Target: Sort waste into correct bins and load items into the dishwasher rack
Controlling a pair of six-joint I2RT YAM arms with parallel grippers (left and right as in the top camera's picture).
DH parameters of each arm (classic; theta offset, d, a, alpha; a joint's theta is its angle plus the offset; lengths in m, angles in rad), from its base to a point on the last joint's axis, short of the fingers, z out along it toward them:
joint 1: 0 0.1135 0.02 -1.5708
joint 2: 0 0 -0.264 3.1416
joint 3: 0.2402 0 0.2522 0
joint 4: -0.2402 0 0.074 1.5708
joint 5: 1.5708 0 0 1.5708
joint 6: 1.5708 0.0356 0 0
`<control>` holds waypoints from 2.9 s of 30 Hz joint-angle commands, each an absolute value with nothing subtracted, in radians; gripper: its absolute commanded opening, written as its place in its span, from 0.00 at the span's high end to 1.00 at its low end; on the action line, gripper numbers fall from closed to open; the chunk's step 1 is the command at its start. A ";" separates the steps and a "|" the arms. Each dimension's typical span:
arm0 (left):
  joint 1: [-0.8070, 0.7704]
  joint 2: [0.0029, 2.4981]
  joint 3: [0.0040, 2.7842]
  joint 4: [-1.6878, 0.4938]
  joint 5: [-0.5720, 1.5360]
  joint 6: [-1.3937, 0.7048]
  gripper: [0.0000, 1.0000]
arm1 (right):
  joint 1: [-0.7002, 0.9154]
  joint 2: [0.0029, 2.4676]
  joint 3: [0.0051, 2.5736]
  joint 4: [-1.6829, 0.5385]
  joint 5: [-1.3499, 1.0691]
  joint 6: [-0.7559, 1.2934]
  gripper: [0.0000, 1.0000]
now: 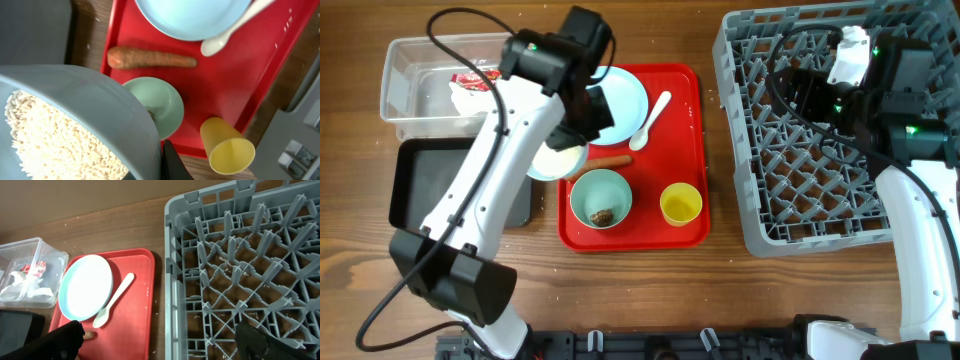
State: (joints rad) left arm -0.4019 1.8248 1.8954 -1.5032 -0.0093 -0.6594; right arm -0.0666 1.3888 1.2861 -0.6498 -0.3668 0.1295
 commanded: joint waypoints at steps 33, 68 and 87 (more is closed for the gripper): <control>0.797 1.819 1.207 -1.176 1.269 0.299 0.96 | -0.063 1.397 1.307 -0.664 -0.361 0.134 0.00; 0.696 1.631 1.284 -1.175 1.318 0.114 0.96 | -0.063 1.397 1.307 -0.709 -0.362 0.134 0.00; -0.739 1.996 1.413 -0.507 0.027 -0.214 0.96 | -0.063 1.397 1.307 -0.756 -0.360 0.130 0.00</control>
State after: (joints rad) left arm -0.7074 1.9823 1.4124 -0.4976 0.0494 -0.2050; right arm -0.0666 1.3914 1.2873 -0.7563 -0.3656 0.1295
